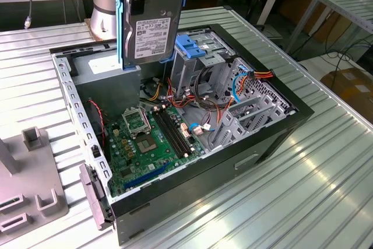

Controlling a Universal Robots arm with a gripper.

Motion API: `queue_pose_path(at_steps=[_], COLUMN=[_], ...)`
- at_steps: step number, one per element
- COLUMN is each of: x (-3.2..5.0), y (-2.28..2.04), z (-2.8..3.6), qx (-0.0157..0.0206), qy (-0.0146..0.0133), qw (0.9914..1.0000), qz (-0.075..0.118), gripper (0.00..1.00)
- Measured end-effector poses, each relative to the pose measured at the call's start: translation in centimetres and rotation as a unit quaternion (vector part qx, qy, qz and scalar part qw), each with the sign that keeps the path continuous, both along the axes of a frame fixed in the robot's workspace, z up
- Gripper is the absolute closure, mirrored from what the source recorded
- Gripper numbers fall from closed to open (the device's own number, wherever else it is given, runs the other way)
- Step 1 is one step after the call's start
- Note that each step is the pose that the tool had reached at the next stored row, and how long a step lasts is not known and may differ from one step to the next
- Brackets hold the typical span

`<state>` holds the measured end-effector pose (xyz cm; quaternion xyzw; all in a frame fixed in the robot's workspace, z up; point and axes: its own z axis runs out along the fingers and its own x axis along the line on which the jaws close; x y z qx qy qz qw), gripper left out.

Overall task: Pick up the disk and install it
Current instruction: 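Insert the disk into the insertion slot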

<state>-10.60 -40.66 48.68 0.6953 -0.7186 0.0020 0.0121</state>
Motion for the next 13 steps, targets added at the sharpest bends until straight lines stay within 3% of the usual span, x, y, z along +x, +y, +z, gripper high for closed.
queue_pose_path(at_steps=[3,8,13], x=[0.2,1.49,1.69], y=[-0.05,-0.06,-0.46], z=[0.01,0.01,0.0], qx=[-0.0001,-0.0001,-0.0001], qy=[0.0001,0.0001,0.0001], qw=[1.0,1.0,1.0], qz=[0.0,0.0,-0.002], gripper=[0.63,0.63,0.63])
